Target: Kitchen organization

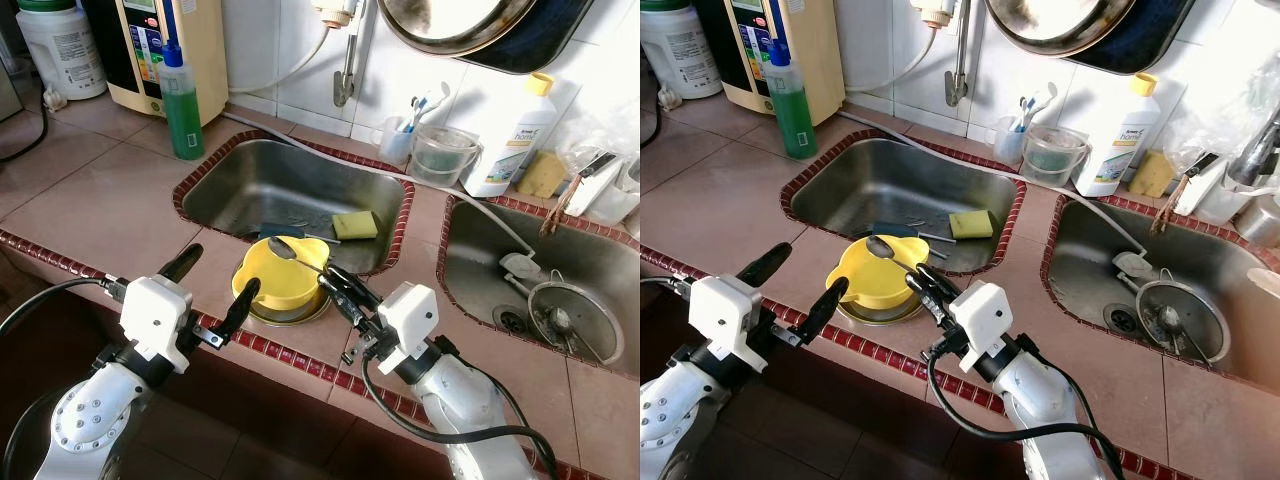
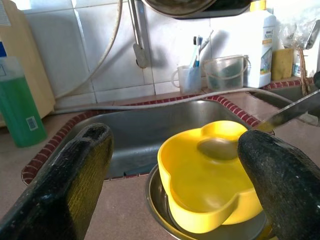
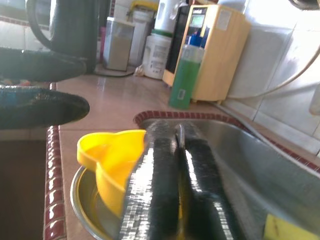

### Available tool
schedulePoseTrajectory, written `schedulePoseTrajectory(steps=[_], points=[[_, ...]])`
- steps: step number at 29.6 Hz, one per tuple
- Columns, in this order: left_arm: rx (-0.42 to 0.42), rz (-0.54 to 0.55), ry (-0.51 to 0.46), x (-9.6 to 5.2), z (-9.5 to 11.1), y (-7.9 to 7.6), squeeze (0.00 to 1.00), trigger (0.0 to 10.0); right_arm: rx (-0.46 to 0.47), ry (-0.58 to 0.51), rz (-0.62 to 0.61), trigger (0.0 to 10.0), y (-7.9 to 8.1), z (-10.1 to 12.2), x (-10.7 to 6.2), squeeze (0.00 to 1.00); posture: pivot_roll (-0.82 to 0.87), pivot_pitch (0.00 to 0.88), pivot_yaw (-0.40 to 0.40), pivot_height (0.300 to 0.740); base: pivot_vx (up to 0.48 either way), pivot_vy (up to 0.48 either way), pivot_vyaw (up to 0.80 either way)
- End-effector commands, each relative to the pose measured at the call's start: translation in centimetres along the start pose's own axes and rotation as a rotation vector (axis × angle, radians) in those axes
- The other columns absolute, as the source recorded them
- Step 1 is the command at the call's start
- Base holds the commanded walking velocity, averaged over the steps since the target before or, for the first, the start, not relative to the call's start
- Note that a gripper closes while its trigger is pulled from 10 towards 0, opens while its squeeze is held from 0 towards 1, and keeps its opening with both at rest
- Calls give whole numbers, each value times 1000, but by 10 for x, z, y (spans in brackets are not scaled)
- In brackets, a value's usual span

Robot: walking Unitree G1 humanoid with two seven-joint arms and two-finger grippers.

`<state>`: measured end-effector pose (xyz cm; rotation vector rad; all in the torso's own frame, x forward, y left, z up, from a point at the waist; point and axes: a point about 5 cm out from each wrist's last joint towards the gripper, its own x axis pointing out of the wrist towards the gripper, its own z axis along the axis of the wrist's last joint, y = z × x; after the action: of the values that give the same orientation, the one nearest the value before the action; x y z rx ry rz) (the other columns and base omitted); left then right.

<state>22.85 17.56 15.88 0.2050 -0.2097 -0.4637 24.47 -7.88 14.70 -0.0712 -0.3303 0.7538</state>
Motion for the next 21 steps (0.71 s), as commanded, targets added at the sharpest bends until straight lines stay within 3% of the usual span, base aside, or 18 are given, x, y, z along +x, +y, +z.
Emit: schedulePoseTrajectory(steps=[1,13,21], points=[[4,-8,-20,3,5,-2,0,10000,-28,-34,-18,0,-6,10,2,0,-126,59,-73,740,0,0,0],[-5,-18,-24,6,5,-4,0,10000,-39,-61,-38,0,-10,19,4,0,-136,66,-68,740,0,0,0],[-7,-22,-34,9,7,-3,0,10000,-81,-103,-97,0,-24,32,10,0,-143,64,-61,740,0,0,0]])
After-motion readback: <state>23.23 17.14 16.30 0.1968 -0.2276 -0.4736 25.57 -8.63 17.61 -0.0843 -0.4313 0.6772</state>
